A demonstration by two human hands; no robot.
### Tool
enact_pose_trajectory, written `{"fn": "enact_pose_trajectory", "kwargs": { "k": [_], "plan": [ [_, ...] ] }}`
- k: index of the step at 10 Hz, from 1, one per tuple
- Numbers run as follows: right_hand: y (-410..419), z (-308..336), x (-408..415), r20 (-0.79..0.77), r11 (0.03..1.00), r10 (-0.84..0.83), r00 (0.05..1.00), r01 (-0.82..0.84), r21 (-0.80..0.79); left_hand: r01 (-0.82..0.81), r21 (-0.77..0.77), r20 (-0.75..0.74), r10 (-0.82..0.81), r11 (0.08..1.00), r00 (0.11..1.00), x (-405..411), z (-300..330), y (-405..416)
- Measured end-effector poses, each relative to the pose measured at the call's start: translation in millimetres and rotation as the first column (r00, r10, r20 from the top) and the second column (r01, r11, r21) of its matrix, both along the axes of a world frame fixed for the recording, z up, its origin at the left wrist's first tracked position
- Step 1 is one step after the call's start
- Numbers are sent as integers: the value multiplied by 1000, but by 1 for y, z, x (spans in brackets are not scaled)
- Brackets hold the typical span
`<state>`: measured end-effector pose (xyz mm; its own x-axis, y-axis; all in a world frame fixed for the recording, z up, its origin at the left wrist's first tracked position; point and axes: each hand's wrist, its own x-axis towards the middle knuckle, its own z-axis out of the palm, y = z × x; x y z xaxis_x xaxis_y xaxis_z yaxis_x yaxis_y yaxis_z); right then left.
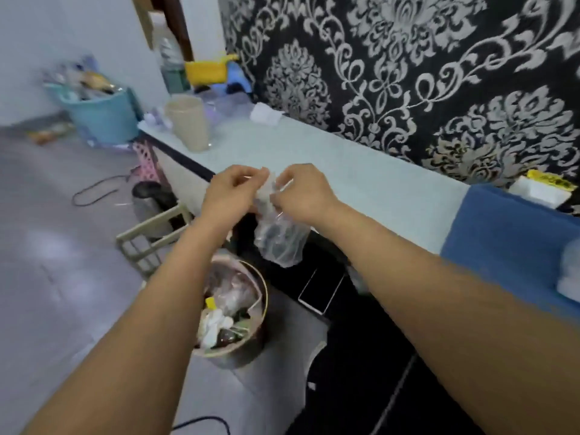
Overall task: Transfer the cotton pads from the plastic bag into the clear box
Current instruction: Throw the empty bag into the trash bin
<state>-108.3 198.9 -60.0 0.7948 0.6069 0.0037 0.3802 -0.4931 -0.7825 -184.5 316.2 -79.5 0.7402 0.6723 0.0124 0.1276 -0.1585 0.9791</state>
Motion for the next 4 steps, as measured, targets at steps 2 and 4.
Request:
{"fn": "enact_pose_trajectory", "kwargs": {
  "k": [2,4],
  "plan": [
    [75,-106,-73,-177,986,83,981,-107,-128,-73,56,-198,83,996,977,-86,-106,49],
    [92,-177,-93,-461,964,158,873,-239,-121,129,230,-443,-15,965,896,-130,-154,64]
  ]
}}
